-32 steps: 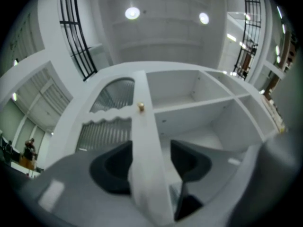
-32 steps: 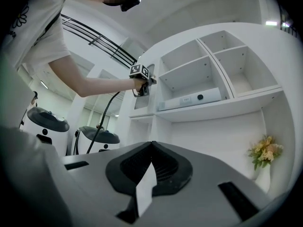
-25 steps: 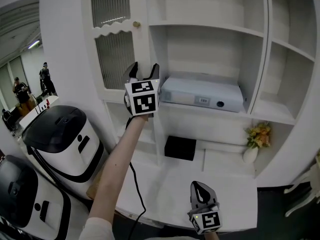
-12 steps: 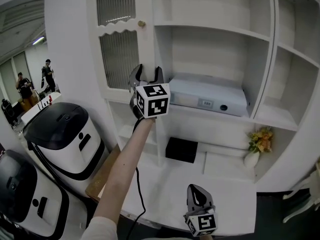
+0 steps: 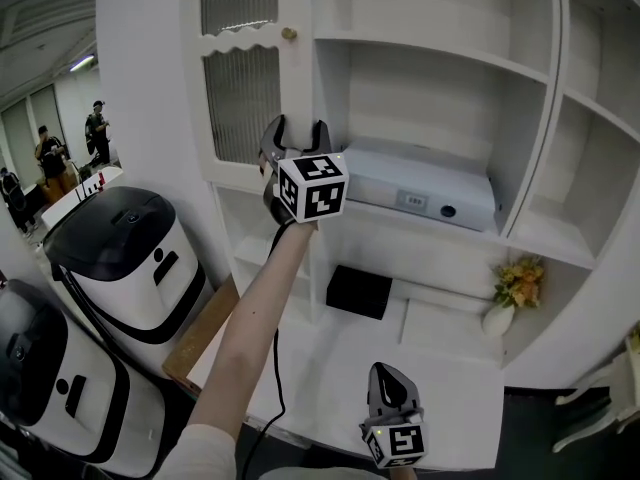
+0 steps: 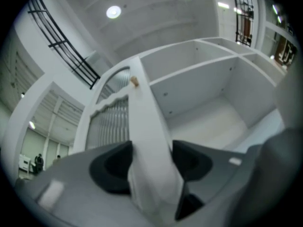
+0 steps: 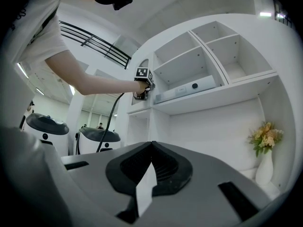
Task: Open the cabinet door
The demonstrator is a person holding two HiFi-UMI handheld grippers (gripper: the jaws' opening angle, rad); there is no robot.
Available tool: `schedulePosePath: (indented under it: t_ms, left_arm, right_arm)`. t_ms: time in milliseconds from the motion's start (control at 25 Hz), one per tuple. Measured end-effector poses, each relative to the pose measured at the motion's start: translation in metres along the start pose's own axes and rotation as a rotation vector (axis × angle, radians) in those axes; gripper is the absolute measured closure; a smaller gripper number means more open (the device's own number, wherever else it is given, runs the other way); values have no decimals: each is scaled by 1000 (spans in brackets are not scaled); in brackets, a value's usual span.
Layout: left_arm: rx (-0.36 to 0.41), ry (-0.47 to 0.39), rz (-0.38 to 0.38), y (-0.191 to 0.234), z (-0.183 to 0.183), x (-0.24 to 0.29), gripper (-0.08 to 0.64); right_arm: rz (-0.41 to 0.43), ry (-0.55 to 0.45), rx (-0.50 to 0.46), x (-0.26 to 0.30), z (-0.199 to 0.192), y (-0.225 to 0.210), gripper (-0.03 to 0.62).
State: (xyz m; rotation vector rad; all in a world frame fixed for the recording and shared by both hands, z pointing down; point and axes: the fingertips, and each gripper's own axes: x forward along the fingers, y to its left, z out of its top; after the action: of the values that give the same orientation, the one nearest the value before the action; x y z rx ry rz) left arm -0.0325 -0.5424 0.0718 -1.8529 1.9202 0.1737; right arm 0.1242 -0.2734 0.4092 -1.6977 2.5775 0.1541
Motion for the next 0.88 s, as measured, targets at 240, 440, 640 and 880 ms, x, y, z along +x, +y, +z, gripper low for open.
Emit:
schedulePosePath:
  t_ms: [240, 440, 640, 880]
  left_arm:
    - [-75, 9, -6, 5, 0, -6, 298]
    - [-203, 12, -3, 10, -1, -15, 298]
    - [-223, -13, 28, 15, 2, -28, 285]
    - [-239, -58, 18, 33, 10, -56, 279]
  right_arm:
    - [-4, -1, 8, -4, -1, -8, 593]
    - [-12, 0, 28, -3, -3, -19, 592]
    - [-8, -11, 36, -1, -1, -20, 592]
    - [5, -7, 45, 1, -3, -14, 592]
